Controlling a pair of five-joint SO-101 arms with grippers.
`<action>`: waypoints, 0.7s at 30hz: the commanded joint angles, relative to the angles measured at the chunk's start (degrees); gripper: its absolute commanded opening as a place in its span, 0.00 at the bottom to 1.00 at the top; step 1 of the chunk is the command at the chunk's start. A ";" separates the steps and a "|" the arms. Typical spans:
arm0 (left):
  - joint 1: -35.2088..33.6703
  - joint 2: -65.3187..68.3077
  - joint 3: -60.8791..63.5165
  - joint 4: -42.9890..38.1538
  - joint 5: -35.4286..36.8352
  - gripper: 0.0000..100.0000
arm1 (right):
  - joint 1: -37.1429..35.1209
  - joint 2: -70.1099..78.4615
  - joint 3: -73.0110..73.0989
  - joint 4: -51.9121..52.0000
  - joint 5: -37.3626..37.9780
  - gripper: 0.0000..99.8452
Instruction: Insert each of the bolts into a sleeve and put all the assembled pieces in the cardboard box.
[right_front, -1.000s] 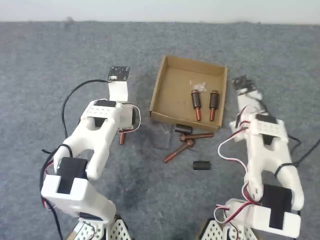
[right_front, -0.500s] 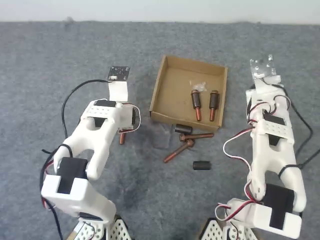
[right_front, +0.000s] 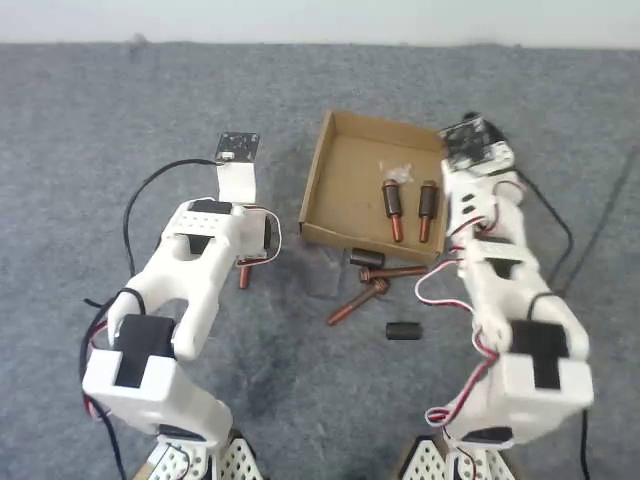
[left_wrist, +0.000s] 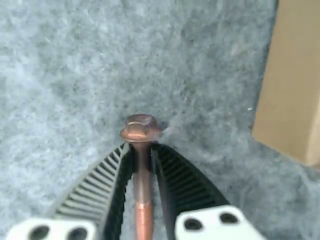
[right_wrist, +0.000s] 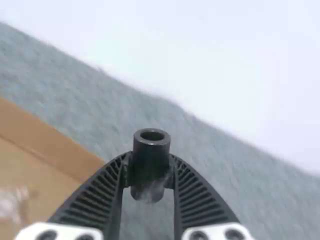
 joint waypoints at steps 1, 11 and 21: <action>-0.35 -3.60 -0.57 -1.32 0.00 0.01 | -1.98 3.21 -0.70 -14.29 0.35 0.01; -0.35 -3.60 -0.75 -1.32 0.00 0.01 | -7.25 8.84 2.73 -29.93 -20.31 0.01; -0.35 -3.60 -0.84 -1.32 0.00 0.01 | -15.34 8.57 12.22 -30.55 -29.80 0.01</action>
